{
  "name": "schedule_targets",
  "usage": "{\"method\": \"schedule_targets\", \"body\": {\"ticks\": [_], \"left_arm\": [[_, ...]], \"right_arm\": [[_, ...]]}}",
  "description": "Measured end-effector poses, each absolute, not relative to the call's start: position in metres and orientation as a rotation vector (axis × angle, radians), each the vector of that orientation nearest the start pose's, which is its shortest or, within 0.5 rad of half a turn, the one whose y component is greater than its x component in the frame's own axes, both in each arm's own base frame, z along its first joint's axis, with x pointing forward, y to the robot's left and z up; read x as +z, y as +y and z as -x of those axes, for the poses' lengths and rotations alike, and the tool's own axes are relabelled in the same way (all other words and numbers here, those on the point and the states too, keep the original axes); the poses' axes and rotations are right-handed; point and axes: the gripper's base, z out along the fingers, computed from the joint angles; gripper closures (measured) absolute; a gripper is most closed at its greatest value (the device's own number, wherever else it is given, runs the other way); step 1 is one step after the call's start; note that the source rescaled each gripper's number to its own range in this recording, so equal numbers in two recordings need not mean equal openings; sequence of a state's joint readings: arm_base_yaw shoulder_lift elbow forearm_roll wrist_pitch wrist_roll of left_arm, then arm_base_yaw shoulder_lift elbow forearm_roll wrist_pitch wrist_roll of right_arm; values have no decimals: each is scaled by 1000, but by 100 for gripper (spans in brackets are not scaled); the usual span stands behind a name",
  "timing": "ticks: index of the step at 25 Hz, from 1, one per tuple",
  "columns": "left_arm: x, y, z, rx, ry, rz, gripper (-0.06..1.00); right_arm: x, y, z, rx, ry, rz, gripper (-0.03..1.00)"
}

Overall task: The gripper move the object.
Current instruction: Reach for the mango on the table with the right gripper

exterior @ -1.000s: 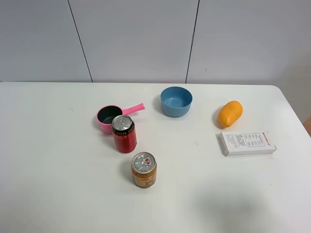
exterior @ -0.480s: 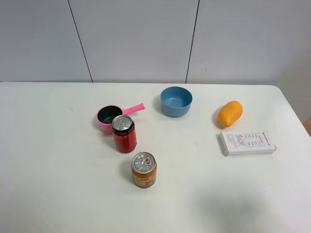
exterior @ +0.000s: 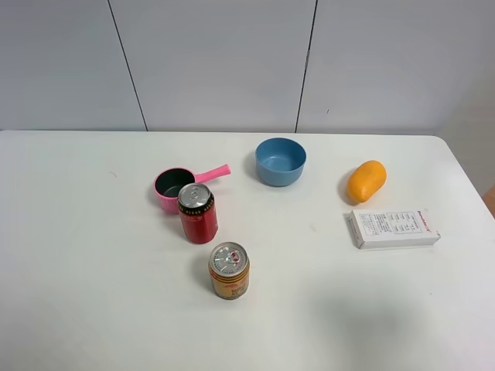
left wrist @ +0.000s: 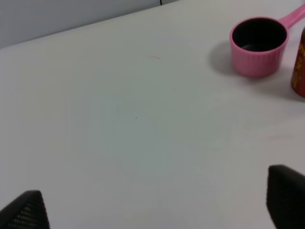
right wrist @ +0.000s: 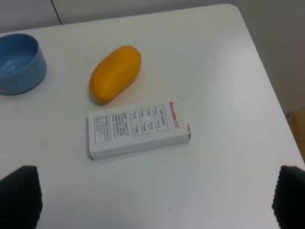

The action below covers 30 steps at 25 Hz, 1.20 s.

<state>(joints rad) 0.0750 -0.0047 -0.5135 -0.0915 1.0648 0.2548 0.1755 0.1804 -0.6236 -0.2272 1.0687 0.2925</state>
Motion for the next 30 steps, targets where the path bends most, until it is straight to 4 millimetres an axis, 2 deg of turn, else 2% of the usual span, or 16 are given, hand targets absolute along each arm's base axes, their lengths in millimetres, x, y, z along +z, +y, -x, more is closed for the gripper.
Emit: {"method": "schedule_targets", "body": {"ticks": [11,15,19,22,30], "left_arm": [[281,-8,7,99,2020,-187,-6],[281,-8,7,99,2020,-187,-6],[281,-8,7,99,2020,-187,-6],[281,-8,7,99,2020,-187,-6],[281,-8,7,99,2020,-187,-6]], "right_arm": [[402,-8,-82,-64,2139,-145,11],[423,-3,-113,-51,2163,-188,11],[427,3,-147,-55,2224,-217,11],[420,7,-172,-59,2281,-248,11],[381,4,-227,-41,2465,-379,26]]}}
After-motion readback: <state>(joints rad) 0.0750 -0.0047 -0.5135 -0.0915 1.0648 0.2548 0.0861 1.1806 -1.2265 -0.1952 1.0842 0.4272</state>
